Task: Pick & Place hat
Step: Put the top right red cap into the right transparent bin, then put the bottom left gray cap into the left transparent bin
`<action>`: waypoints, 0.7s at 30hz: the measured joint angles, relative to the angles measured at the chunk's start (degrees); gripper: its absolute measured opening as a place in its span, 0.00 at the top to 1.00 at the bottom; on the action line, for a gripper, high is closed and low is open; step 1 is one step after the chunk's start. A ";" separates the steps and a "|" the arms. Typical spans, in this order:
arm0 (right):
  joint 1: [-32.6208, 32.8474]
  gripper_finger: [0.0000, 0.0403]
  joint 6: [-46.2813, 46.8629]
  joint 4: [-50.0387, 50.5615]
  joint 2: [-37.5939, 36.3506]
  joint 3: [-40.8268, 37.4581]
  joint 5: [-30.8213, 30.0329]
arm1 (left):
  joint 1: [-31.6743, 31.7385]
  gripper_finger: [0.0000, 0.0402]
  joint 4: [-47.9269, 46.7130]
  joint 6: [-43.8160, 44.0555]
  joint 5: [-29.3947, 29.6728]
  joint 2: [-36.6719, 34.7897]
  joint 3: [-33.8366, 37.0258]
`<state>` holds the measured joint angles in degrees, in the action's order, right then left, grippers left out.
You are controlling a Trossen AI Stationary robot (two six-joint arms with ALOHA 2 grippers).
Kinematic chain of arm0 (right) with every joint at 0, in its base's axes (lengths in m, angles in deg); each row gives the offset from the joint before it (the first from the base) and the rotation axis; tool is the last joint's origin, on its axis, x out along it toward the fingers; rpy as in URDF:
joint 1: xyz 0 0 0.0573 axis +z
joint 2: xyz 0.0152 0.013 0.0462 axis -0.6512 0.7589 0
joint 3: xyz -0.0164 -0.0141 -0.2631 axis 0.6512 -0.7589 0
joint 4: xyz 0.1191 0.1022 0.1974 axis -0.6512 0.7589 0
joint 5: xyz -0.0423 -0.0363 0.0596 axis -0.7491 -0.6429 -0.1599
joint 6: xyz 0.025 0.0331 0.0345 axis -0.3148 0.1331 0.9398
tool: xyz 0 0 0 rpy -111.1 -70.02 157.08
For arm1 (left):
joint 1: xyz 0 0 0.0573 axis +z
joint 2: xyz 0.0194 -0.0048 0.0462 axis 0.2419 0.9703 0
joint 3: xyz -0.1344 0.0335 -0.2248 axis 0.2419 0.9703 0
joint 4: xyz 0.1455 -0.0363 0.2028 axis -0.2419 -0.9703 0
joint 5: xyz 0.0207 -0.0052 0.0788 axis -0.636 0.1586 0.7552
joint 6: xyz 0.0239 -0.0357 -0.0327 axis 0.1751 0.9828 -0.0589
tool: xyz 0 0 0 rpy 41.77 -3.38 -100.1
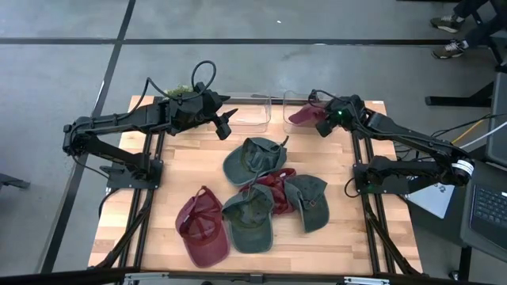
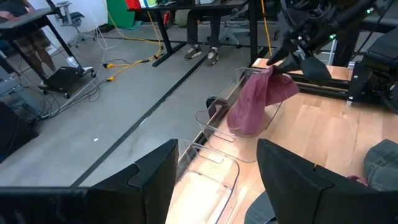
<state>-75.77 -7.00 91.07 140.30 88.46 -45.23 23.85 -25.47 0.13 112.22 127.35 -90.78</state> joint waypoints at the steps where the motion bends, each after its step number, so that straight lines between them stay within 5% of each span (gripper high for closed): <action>1: -0.01 0.63 0.02 0.05 0.00 0.00 -0.01 | 0.02 0.47 -0.01 0.00 0.00 -0.01 0.00; 11: -0.09 0.37 5.86 2.48 0.00 -0.02 3.02 | 0.02 0.47 0.00 0.00 0.00 0.00 0.00; 21: 0.11 0.35 5.48 3.76 0.00 2.85 4.68 | 0.00 0.47 -0.01 0.00 0.00 0.00 0.00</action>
<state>-75.66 -1.52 94.83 140.30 91.31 -40.55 23.85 -25.47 0.13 112.22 127.35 -90.78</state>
